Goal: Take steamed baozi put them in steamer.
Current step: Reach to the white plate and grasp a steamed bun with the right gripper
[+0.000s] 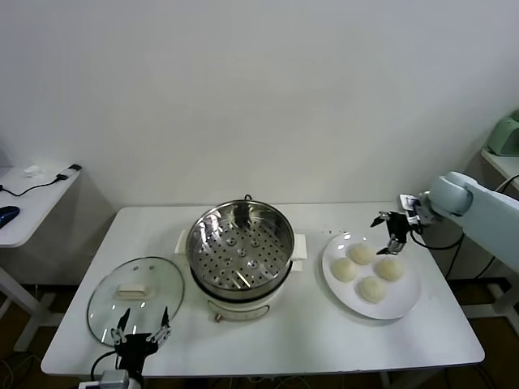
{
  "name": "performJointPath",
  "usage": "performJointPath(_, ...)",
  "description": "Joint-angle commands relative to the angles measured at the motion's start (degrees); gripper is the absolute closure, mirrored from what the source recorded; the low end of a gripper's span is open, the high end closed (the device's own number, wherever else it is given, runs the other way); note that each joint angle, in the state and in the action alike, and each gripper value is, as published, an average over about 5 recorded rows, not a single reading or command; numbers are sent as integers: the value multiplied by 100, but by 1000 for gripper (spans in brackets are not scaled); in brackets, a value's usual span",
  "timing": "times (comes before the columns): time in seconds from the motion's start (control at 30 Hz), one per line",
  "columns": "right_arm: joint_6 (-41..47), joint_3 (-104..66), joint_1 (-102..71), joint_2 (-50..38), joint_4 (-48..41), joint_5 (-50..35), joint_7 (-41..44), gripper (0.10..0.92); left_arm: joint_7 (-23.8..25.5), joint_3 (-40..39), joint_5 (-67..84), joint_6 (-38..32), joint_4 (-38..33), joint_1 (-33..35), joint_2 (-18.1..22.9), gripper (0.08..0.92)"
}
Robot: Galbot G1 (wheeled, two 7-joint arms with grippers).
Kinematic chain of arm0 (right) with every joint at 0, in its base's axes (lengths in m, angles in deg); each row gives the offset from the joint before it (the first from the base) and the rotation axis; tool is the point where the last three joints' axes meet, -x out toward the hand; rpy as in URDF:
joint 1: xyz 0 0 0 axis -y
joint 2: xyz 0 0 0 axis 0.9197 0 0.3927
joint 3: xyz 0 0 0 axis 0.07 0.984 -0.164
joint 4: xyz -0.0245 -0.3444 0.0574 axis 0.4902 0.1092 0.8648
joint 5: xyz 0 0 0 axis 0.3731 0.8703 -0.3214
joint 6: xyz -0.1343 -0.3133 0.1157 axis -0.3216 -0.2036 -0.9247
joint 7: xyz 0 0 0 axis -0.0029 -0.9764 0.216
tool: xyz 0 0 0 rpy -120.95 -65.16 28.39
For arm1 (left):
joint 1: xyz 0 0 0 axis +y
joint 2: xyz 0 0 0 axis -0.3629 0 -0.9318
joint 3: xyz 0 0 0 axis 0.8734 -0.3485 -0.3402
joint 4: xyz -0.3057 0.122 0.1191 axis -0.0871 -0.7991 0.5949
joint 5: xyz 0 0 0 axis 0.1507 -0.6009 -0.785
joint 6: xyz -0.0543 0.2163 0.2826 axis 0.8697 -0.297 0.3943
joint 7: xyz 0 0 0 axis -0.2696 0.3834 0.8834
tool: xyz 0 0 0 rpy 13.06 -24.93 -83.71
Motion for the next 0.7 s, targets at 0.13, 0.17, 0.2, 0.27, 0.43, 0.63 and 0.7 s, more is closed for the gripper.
performJointPath(0.13, 43, 569, -99, 1126, -1361, 97, 272, 203, 4, -29, -45, -2, 92, 2, -1, 177)
performJointPath(0.17, 58, 518, -164, 1169, -1405, 137, 246, 203, 6, -35, -49, -2, 97, 0, 1, 177)
performJointPath(0.2, 72, 462, -233, 1216, -1455, 179, 216, 203, 8, -43, -54, -2, 101, -3, 2, 177)
performJointPath(0.27, 100, 357, -338, 1303, -1562, 265, 154, 203, 12, -55, -65, -5, 112, -16, 4, 177)
performJointPath(0.43, 140, 121, -522, 1494, -1843, 365, 7, 203, 13, -75, -86, -11, 146, -56, 14, 177)
performJointPath(0.63, 135, -209, -716, 1698, -2160, 546, -162, 203, 5, -97, -102, -26, 173, -75, 17, 177)
performJointPath(0.7, 131, -275, -736, 1745, -2254, 596, -170, 203, 5, -107, -113, -28, 172, -72, 19, 177)
